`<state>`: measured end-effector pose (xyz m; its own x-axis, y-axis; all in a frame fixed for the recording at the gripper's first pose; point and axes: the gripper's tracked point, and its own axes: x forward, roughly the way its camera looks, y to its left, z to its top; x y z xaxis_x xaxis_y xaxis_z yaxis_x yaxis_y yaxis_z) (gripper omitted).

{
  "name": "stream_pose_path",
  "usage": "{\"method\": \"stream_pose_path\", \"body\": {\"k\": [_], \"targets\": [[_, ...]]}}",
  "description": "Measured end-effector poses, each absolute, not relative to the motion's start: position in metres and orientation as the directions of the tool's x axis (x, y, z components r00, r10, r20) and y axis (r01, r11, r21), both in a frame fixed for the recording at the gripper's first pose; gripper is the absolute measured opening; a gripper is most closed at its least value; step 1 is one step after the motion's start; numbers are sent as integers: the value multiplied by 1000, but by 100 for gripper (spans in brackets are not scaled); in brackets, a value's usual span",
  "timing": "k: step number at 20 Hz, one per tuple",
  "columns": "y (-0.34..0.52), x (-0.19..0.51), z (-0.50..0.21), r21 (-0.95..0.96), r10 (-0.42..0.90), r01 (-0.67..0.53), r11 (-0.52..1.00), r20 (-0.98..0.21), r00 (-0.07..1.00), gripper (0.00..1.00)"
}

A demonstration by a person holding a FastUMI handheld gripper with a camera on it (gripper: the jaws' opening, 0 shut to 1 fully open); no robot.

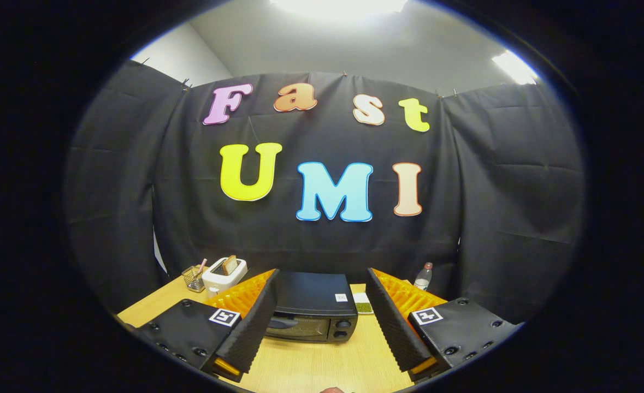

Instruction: Open the toaster oven, put the food inside, and close the toaster oven door.

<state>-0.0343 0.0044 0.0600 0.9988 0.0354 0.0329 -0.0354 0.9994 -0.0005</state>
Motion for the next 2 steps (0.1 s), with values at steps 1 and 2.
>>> {"method": "stream_pose_path", "body": {"k": [1, 2], "targets": [[0, -40, 61, 0, 29, -29, 1000, 36, 999, 98], [-1, -41, 62, -2, 25, -24, 1000, 37, 999, 98]]}}
